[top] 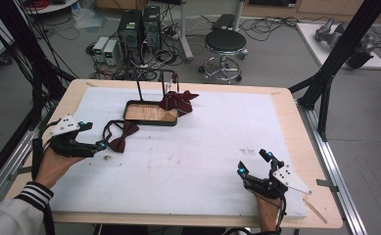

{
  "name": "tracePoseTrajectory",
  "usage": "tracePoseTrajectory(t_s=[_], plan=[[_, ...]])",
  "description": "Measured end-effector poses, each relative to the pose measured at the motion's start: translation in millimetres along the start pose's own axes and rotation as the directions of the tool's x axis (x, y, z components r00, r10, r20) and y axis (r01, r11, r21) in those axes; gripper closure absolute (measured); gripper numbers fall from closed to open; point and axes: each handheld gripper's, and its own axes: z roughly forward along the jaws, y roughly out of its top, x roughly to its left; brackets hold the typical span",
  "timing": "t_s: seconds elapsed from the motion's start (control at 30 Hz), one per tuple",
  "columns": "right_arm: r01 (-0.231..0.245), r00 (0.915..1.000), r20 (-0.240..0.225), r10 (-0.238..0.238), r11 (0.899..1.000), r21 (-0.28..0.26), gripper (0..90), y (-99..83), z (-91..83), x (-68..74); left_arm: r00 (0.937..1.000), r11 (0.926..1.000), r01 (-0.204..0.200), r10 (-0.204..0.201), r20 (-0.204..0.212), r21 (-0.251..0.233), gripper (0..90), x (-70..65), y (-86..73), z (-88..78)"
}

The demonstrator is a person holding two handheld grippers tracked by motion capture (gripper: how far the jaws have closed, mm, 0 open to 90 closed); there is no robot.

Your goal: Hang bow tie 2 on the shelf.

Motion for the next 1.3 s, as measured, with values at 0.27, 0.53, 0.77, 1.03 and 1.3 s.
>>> tracePoseTrajectory(t_s=[0.27, 0.53, 0.77, 1.03, 1.3], plan=[[0.019, 0.9998, 0.004, -0.019, 1.0, -0.002, 10.6, -0.4, 0.3, 1.6, 0.9991, 0.9954, 0.018, -0.021, 0.038, 0.095, 14.8, 1.3, 10.2, 16.5], [0.036, 0.9993, 0.0, -0.036, 0.999, -0.003, 10.6, -1.0, 0.1, 3.0, 0.999, 0.9844, 0.028, -0.034, 0.031, 0.174, 15.0, 4.9, 19.0, 29.7], [0.033, 0.9994, 0.002, -0.033, 0.999, -0.005, 10.6, -1.1, -0.2, 3.6, 0.9993, 0.9689, -0.002, -0.008, 0.038, 0.247, 15.3, 5.0, 29.8, 43.0], [0.042, 0.9991, 0.003, -0.042, 0.999, -0.01, 10.5, -1.2, -0.6, 3.6, 0.998, 0.9377, 0.003, -0.025, 0.059, 0.348, 18.6, 7.1, 28.8, 67.0], [0.042, 0.9991, 0.004, -0.041, 0.999, -0.012, 10.6, -1.3, -0.6, 3.6, 0.9972, 0.9053, 0.023, -0.051, 0.055, 0.424, 20.8, 7.9, 22.7, 82.8]])
